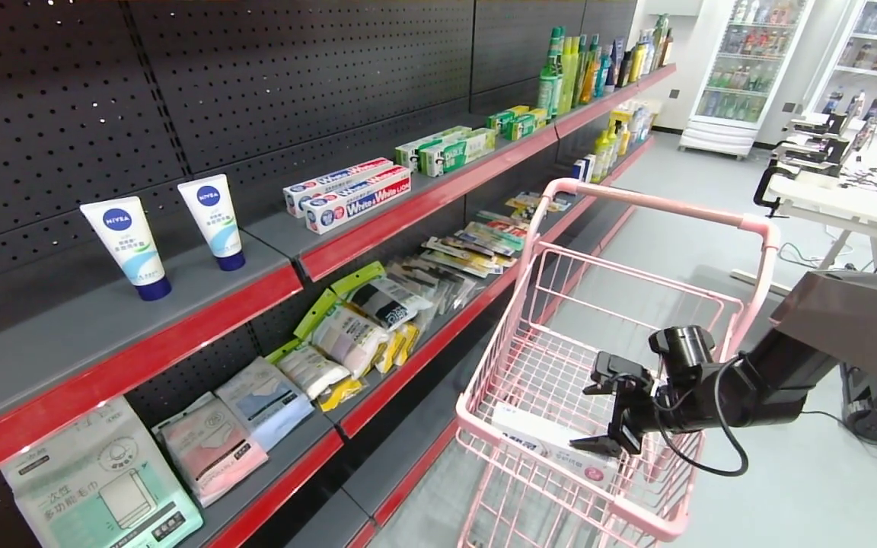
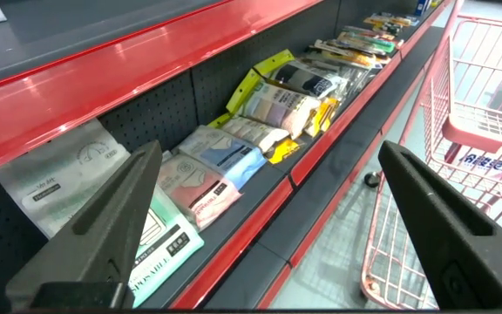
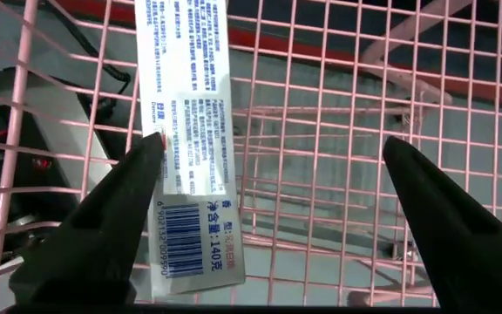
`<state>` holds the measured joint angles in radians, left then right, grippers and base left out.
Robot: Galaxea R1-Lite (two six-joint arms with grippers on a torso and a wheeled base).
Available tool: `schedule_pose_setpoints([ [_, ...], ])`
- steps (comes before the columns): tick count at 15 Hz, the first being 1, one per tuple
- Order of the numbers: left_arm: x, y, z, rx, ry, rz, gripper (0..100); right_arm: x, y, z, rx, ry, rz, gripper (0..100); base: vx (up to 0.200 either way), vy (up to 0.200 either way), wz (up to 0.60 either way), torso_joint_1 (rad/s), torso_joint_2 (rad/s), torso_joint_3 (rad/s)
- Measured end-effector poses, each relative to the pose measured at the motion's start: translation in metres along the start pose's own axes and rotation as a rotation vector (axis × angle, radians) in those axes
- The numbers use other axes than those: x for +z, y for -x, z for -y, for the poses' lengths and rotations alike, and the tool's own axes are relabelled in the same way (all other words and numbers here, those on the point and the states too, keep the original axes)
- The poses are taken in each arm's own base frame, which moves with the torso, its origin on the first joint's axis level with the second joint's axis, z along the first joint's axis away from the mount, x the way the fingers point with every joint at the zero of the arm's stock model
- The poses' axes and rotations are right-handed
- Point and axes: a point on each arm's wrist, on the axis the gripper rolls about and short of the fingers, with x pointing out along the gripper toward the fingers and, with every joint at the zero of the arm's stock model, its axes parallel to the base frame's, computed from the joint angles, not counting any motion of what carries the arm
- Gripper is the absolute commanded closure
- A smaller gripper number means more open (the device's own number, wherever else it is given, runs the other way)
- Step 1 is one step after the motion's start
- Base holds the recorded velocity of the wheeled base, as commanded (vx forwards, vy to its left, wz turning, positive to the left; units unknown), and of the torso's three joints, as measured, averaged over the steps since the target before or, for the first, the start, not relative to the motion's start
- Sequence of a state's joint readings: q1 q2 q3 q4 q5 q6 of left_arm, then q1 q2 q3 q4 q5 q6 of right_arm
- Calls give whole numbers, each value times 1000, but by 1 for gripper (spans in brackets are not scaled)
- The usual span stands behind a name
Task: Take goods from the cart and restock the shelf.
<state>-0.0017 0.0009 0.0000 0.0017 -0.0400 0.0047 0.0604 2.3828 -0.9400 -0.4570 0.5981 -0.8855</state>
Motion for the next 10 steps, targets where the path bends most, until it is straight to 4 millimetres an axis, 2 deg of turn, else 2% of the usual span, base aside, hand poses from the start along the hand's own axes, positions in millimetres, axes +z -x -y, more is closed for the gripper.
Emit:
schedule_pose_setpoints([
  [5,0,0,0,0,0,0,0,-8,-7,-4,35,-4,-10,0,0,0,0,0,0,0],
  [10,0,0,0,0,0,0,0,-7,3,0,29,-10,15,0,0,0,0,0,0,0],
])
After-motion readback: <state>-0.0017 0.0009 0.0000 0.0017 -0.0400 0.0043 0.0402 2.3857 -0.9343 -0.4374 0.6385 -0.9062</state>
